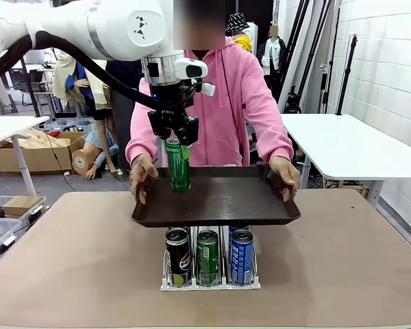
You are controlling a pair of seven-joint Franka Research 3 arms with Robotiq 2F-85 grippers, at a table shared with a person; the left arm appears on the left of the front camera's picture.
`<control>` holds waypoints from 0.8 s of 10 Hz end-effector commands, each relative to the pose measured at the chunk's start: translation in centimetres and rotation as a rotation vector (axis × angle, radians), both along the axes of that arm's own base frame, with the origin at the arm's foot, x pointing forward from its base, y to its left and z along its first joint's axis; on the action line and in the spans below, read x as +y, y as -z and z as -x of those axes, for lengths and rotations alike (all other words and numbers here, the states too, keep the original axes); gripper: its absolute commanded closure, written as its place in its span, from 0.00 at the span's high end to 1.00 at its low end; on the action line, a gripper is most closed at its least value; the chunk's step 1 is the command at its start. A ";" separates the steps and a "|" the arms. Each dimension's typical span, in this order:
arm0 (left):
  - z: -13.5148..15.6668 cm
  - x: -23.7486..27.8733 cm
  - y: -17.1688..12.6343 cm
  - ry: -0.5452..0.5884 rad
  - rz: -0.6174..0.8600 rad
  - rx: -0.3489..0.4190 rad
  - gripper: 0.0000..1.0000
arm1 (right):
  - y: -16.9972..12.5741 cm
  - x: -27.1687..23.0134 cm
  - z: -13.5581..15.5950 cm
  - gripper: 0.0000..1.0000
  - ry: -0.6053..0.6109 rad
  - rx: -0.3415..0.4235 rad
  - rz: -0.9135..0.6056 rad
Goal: Retrieve and hand over the desired beverage to the person.
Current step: Place the picked can on the Handle tray extended by the person.
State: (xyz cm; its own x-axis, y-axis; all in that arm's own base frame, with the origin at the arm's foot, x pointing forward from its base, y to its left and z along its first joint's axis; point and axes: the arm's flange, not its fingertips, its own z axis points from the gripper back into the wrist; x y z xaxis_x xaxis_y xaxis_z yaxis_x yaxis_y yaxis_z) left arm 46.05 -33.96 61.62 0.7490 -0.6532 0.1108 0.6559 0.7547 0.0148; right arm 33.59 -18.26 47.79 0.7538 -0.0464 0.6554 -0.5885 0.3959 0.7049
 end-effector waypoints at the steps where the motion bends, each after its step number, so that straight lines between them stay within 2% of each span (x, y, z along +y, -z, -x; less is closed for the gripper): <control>1: 0.4 0.6 0.7 0.053 0.011 0.003 0.00 | 0.0 0.0 0.0 1.00 -0.004 -0.011 -0.010; 4: 0.4 1.3 2.7 0.053 -0.004 0.040 0.00 | 0.0 0.0 0.0 1.00 -0.004 -0.011 -0.010; 8: 0.5 1.5 3.4 0.060 0.010 0.037 0.00 | 0.0 0.0 0.0 1.00 -0.004 -0.011 -0.010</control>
